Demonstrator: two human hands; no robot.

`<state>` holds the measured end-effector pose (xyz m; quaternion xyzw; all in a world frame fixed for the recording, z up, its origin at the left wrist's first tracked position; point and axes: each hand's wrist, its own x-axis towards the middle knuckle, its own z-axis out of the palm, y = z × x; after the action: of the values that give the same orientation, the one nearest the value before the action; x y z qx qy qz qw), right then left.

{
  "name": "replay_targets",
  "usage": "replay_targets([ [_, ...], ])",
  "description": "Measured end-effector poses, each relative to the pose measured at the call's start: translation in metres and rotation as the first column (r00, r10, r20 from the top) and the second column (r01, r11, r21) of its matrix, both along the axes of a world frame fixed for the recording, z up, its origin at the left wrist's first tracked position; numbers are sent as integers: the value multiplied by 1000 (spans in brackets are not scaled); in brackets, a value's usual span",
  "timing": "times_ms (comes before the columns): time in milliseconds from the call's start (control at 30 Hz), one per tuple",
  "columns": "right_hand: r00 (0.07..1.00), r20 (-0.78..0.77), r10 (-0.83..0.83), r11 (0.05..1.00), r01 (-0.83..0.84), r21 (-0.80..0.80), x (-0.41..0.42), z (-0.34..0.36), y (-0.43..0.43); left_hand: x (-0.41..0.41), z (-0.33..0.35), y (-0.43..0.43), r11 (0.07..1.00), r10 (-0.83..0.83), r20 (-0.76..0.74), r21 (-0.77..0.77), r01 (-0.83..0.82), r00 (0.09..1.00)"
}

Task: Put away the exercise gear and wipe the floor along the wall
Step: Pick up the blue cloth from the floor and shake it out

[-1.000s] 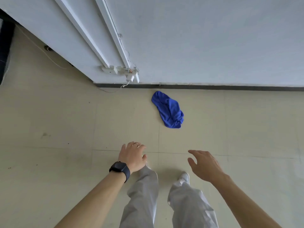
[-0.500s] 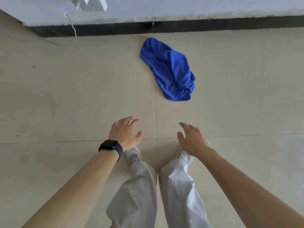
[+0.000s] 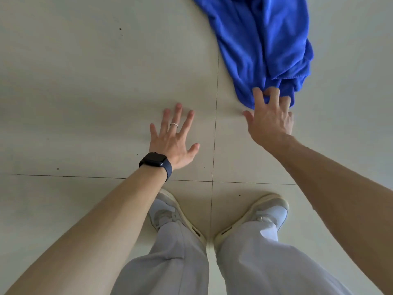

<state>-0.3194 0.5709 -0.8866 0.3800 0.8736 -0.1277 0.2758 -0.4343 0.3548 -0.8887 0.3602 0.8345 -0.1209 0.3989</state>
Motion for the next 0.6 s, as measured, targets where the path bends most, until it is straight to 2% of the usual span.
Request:
replay_targets([
  [133,989,150,-3,990,24,-138,-4,41,1,-15,36,8,995,-88,27,-46,89,996],
  [267,981,-15,-193,889,169,-425,8,125,-17,-18,116,13,995,19,95,-102,-9,995],
  [433,883,-106,-457,752,320,-576,27,279,-25,-10,252,30,998,32,108,-61,-26,994],
  [600,848,-84,-523,671,350,-654,51,453,-17,5,419,63,992,76,179,85,-92,981],
])
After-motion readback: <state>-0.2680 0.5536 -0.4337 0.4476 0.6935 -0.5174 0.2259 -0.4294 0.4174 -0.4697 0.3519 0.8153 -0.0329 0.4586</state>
